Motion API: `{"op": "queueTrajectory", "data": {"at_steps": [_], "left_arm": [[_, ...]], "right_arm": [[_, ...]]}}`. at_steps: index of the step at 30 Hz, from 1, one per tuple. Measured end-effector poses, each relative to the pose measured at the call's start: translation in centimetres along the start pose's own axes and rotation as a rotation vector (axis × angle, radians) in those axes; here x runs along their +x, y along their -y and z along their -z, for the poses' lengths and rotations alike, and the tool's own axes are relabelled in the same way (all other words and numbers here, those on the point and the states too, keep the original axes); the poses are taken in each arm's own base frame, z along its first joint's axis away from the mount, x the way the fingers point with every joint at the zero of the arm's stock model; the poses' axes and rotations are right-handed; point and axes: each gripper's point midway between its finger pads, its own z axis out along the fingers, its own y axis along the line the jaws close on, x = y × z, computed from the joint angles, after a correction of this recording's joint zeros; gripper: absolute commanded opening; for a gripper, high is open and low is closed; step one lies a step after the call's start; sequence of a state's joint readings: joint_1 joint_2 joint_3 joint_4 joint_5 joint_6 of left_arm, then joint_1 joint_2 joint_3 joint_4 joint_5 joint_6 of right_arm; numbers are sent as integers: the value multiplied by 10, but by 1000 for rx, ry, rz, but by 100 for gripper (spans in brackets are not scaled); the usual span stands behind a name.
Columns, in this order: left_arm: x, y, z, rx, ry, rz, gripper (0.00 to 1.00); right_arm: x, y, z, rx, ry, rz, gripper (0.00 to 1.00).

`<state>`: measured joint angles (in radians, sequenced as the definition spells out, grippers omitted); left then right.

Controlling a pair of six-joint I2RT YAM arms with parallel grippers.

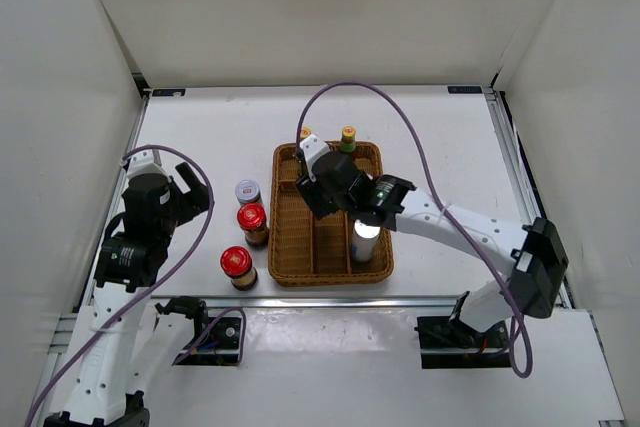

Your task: Organize the condiment bottles

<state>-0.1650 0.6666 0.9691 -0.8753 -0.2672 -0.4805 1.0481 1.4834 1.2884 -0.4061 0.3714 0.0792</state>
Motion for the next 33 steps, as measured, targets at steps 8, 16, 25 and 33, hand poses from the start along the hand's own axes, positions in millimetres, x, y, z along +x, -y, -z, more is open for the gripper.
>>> {"op": "queueTrajectory", "data": {"at_steps": [8, 16, 25, 33], "left_arm": [[2, 0, -4, -9, -14, -4, 100], [3, 0, -6, -15, -24, -8, 100], [7, 0, -11, -23, -45, -15, 100], [15, 5, -18, -9, -96, -31, 100]], "right_arm": [[24, 33, -31, 59, -62, -137, 0], [46, 40, -69, 49, -113, -228, 8], [64, 32, -83, 32, -169, -263, 61], [51, 33, -75, 38, -134, -290, 90]]}}
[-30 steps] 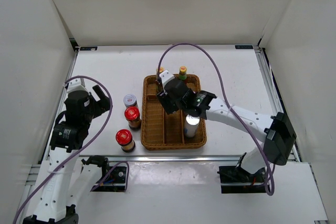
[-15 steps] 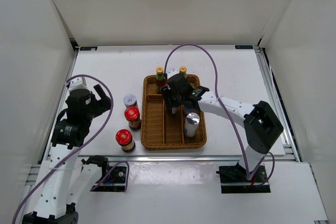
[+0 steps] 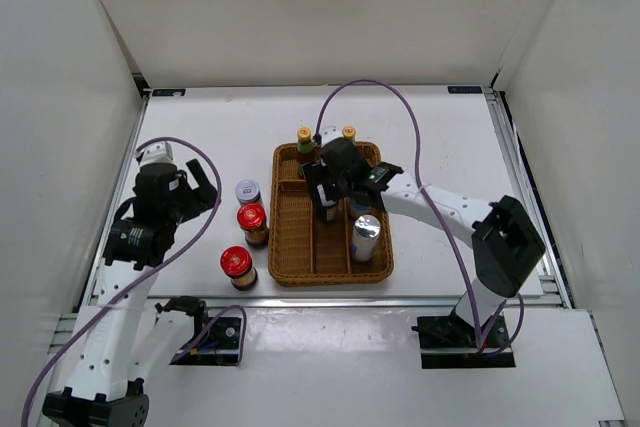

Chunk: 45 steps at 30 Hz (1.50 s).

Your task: Organize the condiment bottles

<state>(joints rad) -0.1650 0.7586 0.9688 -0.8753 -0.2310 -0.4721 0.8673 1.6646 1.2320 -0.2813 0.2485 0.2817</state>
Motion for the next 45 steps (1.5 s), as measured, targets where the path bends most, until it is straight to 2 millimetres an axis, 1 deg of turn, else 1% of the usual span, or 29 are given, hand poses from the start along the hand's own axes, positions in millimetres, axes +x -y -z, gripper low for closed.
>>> {"op": "queueTrajectory", "data": {"at_steps": [2, 5, 8, 11, 14, 16, 19, 23, 27, 29, 32, 33, 35, 37, 38, 39, 41, 42, 43, 45], "left_arm": [[4, 3, -3, 13, -23, -8, 100], [11, 11, -10, 44, -75, -23, 100], [21, 23, -20, 87, -145, -39, 100], [28, 39, -32, 134, -240, -48, 100], [26, 59, -51, 175, -317, -50, 100], [26, 69, -67, 184, -363, -53, 100], [37, 73, -87, 151, -428, -67, 100], [54, 76, -112, 101, -506, -76, 100], [72, 74, -129, 42, -566, -87, 100], [74, 78, -137, 26, -578, -100, 100], [78, 84, -148, 12, -584, -118, 93], [81, 84, -151, -1, -586, -130, 93], [87, 81, -154, -27, -594, -148, 86], [90, 77, -158, -56, -591, -166, 75], [90, 76, -159, -67, -588, -168, 75], [90, 74, -159, -74, -586, -177, 64], [89, 73, -160, -79, -580, -187, 47], [89, 73, -160, -82, -577, -190, 33], [88, 72, -160, -84, -575, -192, 27], [87, 71, -159, -89, -571, -201, 11]], "right_arm": [[-13, -2, 10, -5, 31, -3, 92], [-44, -8, 32, -19, 112, -14, 92], [-67, -20, 61, -46, 191, -10, 93], [-79, -35, 90, -92, 250, 3, 93], [-82, -45, 116, -131, 281, 21, 93], [-82, -51, 131, -155, 295, 28, 93], [-73, -52, 150, -183, 304, 22, 93], [-48, -41, 168, -194, 283, -6, 93], [-19, -26, 183, -193, 253, -36, 93], [-12, -20, 191, -192, 250, -44, 93], [-9, -13, 201, -181, 260, -54, 94], [-8, -11, 204, -178, 263, -59, 94], [-7, -7, 207, -164, 265, -64, 94], [-4, -3, 208, -151, 260, -67, 94], [-3, -2, 208, -145, 258, -67, 95], [-2, 0, 207, -138, 256, -67, 95], [3, 2, 205, -124, 243, -64, 95], [5, 4, 204, -117, 235, -62, 95], [6, 5, 203, -112, 230, -61, 95], [8, 6, 203, -104, 226, -60, 95]]}}
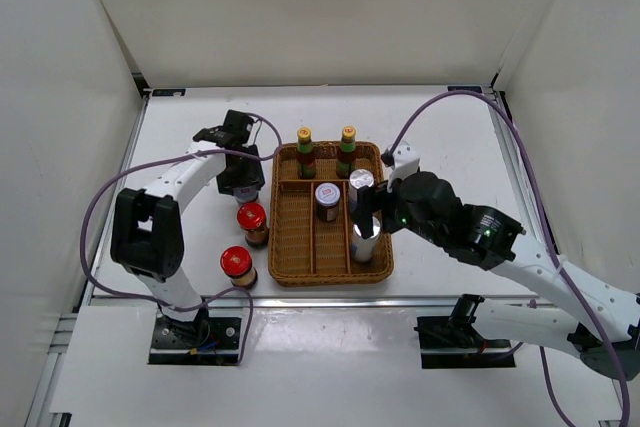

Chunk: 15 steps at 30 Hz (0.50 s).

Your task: Organize the condiment bottles

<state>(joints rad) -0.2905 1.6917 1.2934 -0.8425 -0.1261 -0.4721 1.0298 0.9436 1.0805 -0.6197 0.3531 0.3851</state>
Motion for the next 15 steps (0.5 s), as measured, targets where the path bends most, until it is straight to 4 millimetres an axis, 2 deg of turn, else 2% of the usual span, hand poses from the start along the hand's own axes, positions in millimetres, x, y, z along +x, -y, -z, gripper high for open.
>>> {"op": "queueTrajectory", "data": {"at_steps": [3, 6, 8, 11, 13, 15], "left_arm": [[-2, -4, 10, -20, 14, -12, 11], [-18, -7, 42, -27, 83, -28, 11], [-37, 0, 81, -2, 182, -42, 11], [-66, 22, 153, 97, 362, -61, 11], [-71, 38, 197, 185, 466, -78, 11], [-59, 54, 231, 281, 520, -108, 11]], "right_arm": [[3, 3, 1, 14, -9, 4, 95], [4, 5, 1, 22, -13, 6, 95], [7, 7, 1, 30, -15, 6, 95], [14, 14, 1, 62, -27, -4, 95], [17, 19, 1, 83, -29, -15, 95], [20, 24, 3, 108, -28, -30, 95]]}}
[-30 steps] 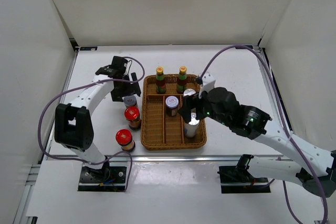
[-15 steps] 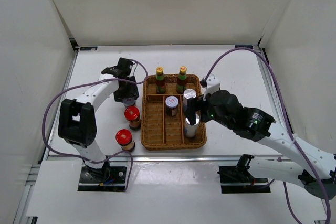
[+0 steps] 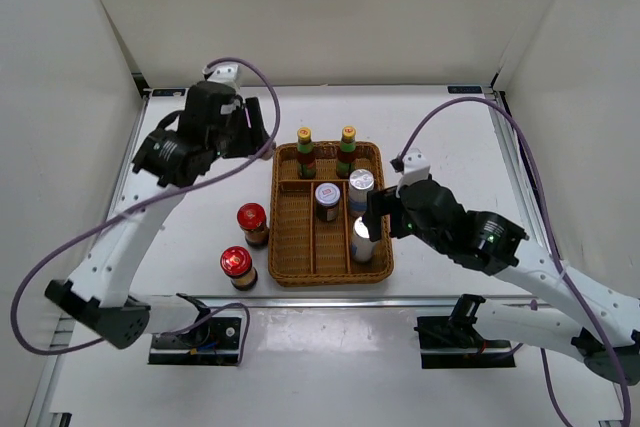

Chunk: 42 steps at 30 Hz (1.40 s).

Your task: Organize the condiment bottles

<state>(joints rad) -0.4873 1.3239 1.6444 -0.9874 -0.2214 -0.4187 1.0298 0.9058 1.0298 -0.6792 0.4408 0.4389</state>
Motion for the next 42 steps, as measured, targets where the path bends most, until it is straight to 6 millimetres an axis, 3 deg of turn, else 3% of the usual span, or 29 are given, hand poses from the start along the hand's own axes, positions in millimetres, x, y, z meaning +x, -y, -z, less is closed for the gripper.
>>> {"op": "queueTrajectory", "data": {"at_steps": [3, 5, 9, 13, 18, 23, 26, 30, 31, 33, 34, 35, 39, 42], "left_arm": [[18, 35, 27, 132, -16, -38, 11], [43, 56, 29, 190, -74, -76, 11], [113, 97, 10, 237, -245, -181, 11], [175, 125, -13, 235, -367, -274, 11], [217, 133, -29, 208, -430, -315, 11], [232, 141, -41, 177, -418, -325, 11], [245, 138, -53, 126, -423, -348, 17], [266, 133, -68, 71, -447, -375, 31], [270, 132, -70, 61, -452, -382, 46], [268, 134, -72, 58, -435, -376, 69], [268, 134, -73, 54, -430, -374, 96], [267, 133, -73, 48, -425, -378, 100], [251, 132, -66, 46, -376, -359, 100], [216, 130, -42, 80, -290, -338, 100]], "right_arm": [[0, 9, 5, 32, 18, -28, 95], [0, 14, 9, 51, 30, -40, 95], [-2, 21, 13, 80, 47, -59, 95], [2, 26, 13, 108, 33, -58, 95], [5, 31, 15, 127, 26, -63, 95], [5, 36, 23, 134, 39, -70, 95], [5, 38, 26, 134, 43, -72, 96], [11, 44, 27, 154, 34, -64, 96], [13, 45, 26, 160, 28, -60, 96], [15, 46, 27, 165, 21, -55, 96], [15, 47, 28, 165, 23, -56, 96], [15, 47, 28, 164, 26, -58, 96], [11, 49, 35, 156, 51, -71, 96], [9, 51, 40, 149, 73, -82, 96]]}}
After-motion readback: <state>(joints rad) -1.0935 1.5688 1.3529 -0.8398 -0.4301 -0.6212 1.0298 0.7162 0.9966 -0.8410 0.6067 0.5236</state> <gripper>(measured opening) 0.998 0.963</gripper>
